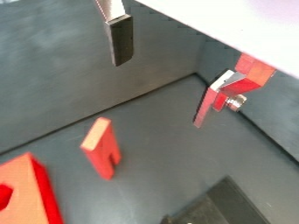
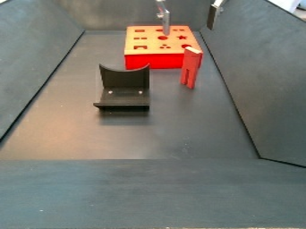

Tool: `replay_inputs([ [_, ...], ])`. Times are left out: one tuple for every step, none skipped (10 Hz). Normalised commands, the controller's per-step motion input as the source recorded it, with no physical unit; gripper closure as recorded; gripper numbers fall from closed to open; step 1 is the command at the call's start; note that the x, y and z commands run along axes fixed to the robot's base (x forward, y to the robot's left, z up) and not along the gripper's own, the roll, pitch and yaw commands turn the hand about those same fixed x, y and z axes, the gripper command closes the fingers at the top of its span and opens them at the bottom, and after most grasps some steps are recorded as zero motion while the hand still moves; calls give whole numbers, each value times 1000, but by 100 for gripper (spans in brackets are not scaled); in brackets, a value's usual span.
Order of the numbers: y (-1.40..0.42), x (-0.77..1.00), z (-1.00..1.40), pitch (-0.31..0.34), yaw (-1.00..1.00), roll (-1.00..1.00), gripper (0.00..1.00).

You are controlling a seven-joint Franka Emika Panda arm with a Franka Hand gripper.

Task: Pick up the double-square object. Move up. Move to above the board. Insert the double-square object.
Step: Pick up the double-square object.

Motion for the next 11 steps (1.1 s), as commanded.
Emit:
replay_inputs([
  [-391, -351, -260, -171, 820, 136, 0],
  [-414, -337, -417, -193, 800, 151, 0],
  [-431, -326, -494, -196, 783, 154, 0],
  [-537, -174, -589, -194, 697, 139, 0],
  [-623, 0, -683, -237, 526, 107, 0],
  [-560, 111, -711, -210, 426, 124, 0],
  [-494, 51, -740, -180, 463, 136, 0],
  [-323, 3, -763, -186, 543, 114, 0],
  [-100, 40, -771, -203, 563, 70, 0],
  [114, -46, -720, -259, 526, 16, 0],
  [189, -240, -717, -273, 489, 29, 0],
])
